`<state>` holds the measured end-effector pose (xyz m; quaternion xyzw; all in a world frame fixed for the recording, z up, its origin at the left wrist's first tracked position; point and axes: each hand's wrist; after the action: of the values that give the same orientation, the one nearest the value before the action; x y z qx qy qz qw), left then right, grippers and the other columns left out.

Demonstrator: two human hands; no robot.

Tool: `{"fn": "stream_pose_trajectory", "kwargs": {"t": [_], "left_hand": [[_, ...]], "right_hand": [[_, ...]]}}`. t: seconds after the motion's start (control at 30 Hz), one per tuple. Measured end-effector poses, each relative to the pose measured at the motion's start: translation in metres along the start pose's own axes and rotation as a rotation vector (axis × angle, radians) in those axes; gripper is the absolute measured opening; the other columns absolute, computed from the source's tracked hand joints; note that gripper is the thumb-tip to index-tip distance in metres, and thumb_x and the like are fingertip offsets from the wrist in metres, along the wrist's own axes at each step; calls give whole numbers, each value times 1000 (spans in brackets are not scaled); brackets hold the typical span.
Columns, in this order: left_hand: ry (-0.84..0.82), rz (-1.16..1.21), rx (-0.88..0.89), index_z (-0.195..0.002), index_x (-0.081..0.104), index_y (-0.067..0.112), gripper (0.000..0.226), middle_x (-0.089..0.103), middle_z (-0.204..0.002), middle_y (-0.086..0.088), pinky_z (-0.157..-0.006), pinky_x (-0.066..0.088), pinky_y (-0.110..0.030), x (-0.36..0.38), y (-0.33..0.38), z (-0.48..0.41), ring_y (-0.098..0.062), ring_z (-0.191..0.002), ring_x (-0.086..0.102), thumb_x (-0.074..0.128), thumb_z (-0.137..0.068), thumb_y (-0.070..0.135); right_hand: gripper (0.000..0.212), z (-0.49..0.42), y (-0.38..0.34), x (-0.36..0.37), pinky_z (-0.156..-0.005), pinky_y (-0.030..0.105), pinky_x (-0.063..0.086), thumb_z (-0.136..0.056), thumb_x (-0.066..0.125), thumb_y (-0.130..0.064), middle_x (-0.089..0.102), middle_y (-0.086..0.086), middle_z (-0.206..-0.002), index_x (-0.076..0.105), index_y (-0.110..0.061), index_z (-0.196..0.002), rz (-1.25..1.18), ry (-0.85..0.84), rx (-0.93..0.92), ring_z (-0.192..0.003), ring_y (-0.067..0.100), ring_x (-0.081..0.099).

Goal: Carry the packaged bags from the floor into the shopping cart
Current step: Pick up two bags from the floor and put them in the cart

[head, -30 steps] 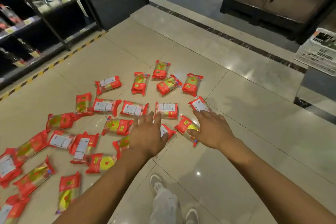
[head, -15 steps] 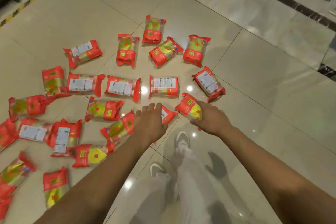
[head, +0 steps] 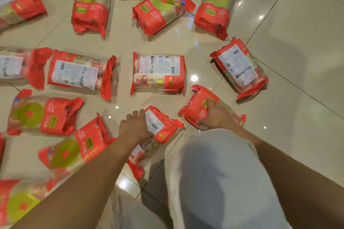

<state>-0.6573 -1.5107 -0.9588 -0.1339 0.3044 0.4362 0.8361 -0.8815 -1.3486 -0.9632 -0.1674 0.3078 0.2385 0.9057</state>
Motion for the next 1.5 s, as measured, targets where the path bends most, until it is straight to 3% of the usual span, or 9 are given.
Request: {"fn": "stream_pose_trajectory", "kwargs": {"t": [0.1,0.2,0.4,0.5,0.57,0.63,0.83,1.13,1.5], "left_hand": [[-62,56,-82,-140,35,14,86,47,-136,-7,-98,44,-42,31,-17,-45,-30,-126,48,82,-74,44],[-144,217,-116,-124,44,14,71,58,-120,-6,-85,48,-36,47,-33,-73,-26,-103,57,86,-71,37],[-144,299,-109,-110,40,15,53,55,-93,2,-68,39,-31,46,-33,-76,-13,-76,49,79,-82,37],[-48,366,-163,-114,39,16,65,56,-89,5,-62,39,-32,38,-24,-56,-15,-77,57,80,-77,50],[47,440,-208,-113,38,17,74,59,-93,4,-67,43,-33,24,-19,-34,-22,-84,60,83,-71,58],[139,541,-239,-110,37,16,73,62,-100,-1,-72,45,-35,1,-18,-4,-26,-87,59,84,-70,54],[455,944,-232,-121,44,17,82,68,-117,-5,-89,52,-44,-143,-14,149,-34,-106,66,77,-59,60],[874,1105,-248,-108,43,24,70,66,-106,5,-81,49,-40,-370,-82,484,-29,-100,66,85,-63,57],[1424,1213,-637,-111,47,24,73,70,-101,2,-81,55,-45,-392,-262,827,-27,-94,69,83,-58,59]], "right_hand": [[123,-45,14,16,-123,53,21,-73,82,-55,13,16,-167,4,-21,-162,100,48,16,-155,35,13],[128,-68,28,16,-120,57,23,-72,81,-59,26,18,-161,-3,-24,-162,61,33,39,-149,38,27],[84,-75,32,0,-102,47,40,-80,79,-48,45,16,-134,40,-8,-143,-82,5,149,-129,37,41],[65,-49,21,4,-89,41,43,-83,78,-42,52,7,-108,39,-12,-125,-186,-9,177,-103,31,52],[72,-21,7,-1,-82,40,47,-74,83,-50,56,2,-98,35,-18,-117,-276,52,162,-90,28,57],[82,13,-13,-23,-84,43,51,-67,86,-55,61,3,-111,34,-21,-120,-376,157,120,-94,30,63],[93,156,-91,-163,-90,49,53,-55,84,-65,65,9,-121,37,-20,-122,-530,453,-10,-109,36,64],[97,473,-253,-375,-90,44,53,-58,90,-60,62,5,-131,36,-24,-130,-649,618,-279,-116,34,62],[88,765,-484,-384,-87,44,51,-61,89,-58,63,9,-126,37,-24,-123,-573,496,-884,-114,35,62]]}}
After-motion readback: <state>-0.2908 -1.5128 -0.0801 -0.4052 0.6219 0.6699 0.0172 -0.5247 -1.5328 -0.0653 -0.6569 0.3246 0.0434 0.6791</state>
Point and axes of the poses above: each hand's wrist, its own z-axis away from the middle knuckle, its own x-axis out of the palm, y = z × x
